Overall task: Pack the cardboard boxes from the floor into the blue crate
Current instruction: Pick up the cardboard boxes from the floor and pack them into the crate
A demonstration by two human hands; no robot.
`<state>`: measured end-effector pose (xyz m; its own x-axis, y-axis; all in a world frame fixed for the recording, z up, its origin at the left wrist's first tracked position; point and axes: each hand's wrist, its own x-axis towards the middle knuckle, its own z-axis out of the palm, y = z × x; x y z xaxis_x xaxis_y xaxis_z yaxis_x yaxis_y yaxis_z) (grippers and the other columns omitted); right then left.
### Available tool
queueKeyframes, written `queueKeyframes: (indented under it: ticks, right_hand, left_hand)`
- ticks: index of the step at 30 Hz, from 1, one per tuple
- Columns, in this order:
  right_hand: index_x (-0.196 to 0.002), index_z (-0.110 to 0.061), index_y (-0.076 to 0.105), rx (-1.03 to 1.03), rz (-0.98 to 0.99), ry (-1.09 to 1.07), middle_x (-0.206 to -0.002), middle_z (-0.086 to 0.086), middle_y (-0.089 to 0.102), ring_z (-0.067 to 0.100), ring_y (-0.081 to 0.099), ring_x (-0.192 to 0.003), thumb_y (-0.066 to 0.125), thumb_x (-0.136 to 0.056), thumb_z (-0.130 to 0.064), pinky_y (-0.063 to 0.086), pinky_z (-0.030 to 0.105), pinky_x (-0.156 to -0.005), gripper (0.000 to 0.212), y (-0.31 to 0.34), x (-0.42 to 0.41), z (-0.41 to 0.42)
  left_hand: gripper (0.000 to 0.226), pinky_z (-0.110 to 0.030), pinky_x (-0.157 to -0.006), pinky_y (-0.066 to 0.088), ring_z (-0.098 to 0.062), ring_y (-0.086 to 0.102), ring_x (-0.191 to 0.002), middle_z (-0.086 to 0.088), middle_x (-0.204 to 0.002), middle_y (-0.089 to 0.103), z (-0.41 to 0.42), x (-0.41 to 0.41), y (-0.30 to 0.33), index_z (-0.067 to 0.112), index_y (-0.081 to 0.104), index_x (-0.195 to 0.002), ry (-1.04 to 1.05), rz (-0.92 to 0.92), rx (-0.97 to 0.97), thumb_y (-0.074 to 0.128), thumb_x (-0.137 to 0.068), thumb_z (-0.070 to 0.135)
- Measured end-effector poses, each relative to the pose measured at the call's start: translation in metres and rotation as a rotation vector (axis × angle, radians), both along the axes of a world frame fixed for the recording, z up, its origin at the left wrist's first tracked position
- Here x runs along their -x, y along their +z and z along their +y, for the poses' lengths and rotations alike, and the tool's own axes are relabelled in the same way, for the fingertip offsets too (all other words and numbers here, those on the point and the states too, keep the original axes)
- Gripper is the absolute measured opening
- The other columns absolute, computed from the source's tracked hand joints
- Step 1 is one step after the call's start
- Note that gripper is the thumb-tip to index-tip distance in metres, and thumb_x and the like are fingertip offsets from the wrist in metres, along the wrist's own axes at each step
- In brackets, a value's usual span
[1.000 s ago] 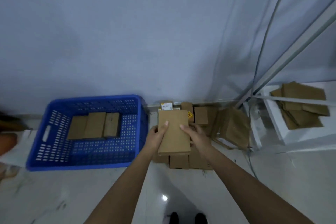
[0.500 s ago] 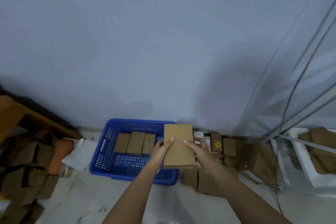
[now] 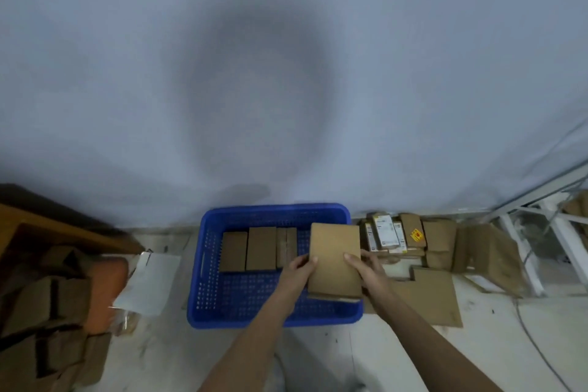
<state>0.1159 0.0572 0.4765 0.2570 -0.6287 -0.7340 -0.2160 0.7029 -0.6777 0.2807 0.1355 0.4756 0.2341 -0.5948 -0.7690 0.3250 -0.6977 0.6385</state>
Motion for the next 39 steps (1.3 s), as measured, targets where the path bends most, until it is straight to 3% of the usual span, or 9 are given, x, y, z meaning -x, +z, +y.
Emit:
queueKeyframes:
  ticks: [6,10,17,21,27,30,33,35,39]
  right_hand:
    - [-0.126,-0.023,0.049,0.011,0.047,0.022,-0.12,0.006,0.056,0.026,0.06,-0.104,0.072,-0.082,-0.036,0.055,0.046,-0.086,0.051,-0.077,-0.036,-0.02]
    - [-0.123,-0.023,0.052,0.037,0.036,0.027,-0.119,0.007,0.06,0.027,0.061,-0.105,0.074,-0.079,-0.04,0.053,0.051,-0.093,0.053,-0.151,-0.048,-0.029]
    - [-0.13,-0.018,0.047,0.117,-0.004,0.026,-0.122,0.005,0.057,0.022,0.059,-0.106,0.07,-0.084,-0.035,0.052,0.042,-0.092,0.054,-0.306,-0.075,-0.058]
    - [-0.127,-0.016,0.05,0.177,0.016,0.018,-0.117,0.005,0.059,0.02,0.061,-0.099,0.07,-0.085,-0.033,0.053,0.033,-0.074,0.05,-0.402,-0.095,-0.08]
    - [-0.127,-0.01,0.056,0.256,0.093,0.019,-0.118,0.009,0.063,0.025,0.06,-0.106,0.067,-0.085,-0.037,0.051,0.036,-0.088,0.051,-0.523,-0.109,-0.109]
    - [-0.13,-0.008,0.054,0.276,0.114,-0.001,-0.125,0.011,0.061,0.029,0.059,-0.111,0.069,-0.077,-0.045,0.049,0.043,-0.098,0.067,-0.559,-0.115,-0.122]
    - [-0.135,-0.009,0.05,0.265,0.156,0.065,-0.13,0.01,0.058,0.029,0.056,-0.115,0.068,-0.075,-0.051,0.046,0.043,-0.101,0.075,-0.587,-0.122,-0.132]
    - [-0.134,-0.008,0.05,0.267,0.174,0.098,-0.128,0.011,0.059,0.029,0.057,-0.113,0.064,-0.086,-0.043,0.048,0.038,-0.097,0.061,-0.602,-0.127,-0.137]
    - [-0.14,-0.01,0.044,0.264,0.204,0.169,-0.134,0.012,0.056,0.031,0.057,-0.114,0.056,-0.094,-0.037,0.048,0.036,-0.092,0.054,-0.619,-0.132,-0.139]
  left_hand:
    - [0.049,-0.019,-0.073,0.049,-0.014,0.056,-0.102,-0.004,-0.127,0.057,-0.007,-0.019,-0.072,0.012,0.049,-0.136,0.088,-0.035,0.014,0.053,-0.095,0.038]
    - [0.054,-0.026,-0.087,0.048,-0.015,0.054,-0.108,-0.005,-0.135,0.053,-0.017,-0.028,-0.141,0.014,0.045,-0.139,0.088,-0.101,0.005,0.053,-0.094,0.042]
    - [0.05,-0.039,-0.097,0.051,-0.022,0.055,-0.113,-0.004,-0.131,0.054,-0.051,-0.056,-0.296,0.018,0.048,-0.134,0.051,-0.191,0.027,0.052,-0.093,0.047]
    - [0.048,-0.041,-0.101,0.048,-0.023,0.056,-0.115,-0.006,-0.133,0.054,-0.072,-0.073,-0.384,0.012,0.047,-0.136,-0.004,-0.24,0.054,0.05,-0.096,0.039]
    - [0.051,-0.036,-0.1,0.047,-0.026,0.054,-0.12,-0.006,-0.136,0.053,-0.106,-0.09,-0.482,0.007,0.046,-0.137,-0.168,-0.349,-0.008,0.052,-0.096,0.036]
    - [0.032,-0.036,-0.09,0.052,-0.027,0.06,-0.107,-0.011,-0.122,0.062,-0.123,-0.099,-0.514,0.006,0.058,-0.113,-0.274,-0.441,-0.041,0.052,-0.094,0.031]
    - [0.022,-0.038,-0.075,0.052,-0.023,0.055,-0.072,-0.014,-0.081,0.058,-0.132,-0.103,-0.536,0.0,0.059,-0.08,-0.323,-0.565,-0.069,0.045,-0.091,0.014]
    - [0.024,-0.032,-0.064,0.042,-0.02,0.045,-0.065,-0.018,-0.081,0.053,-0.131,-0.101,-0.542,-0.009,0.06,-0.089,-0.367,-0.627,-0.089,0.042,-0.09,0.007]
    - [0.037,-0.028,-0.062,0.041,-0.019,0.05,-0.077,-0.023,-0.124,0.056,-0.132,-0.095,-0.545,-0.006,0.052,-0.125,-0.438,-0.627,-0.109,0.039,-0.094,0.009]
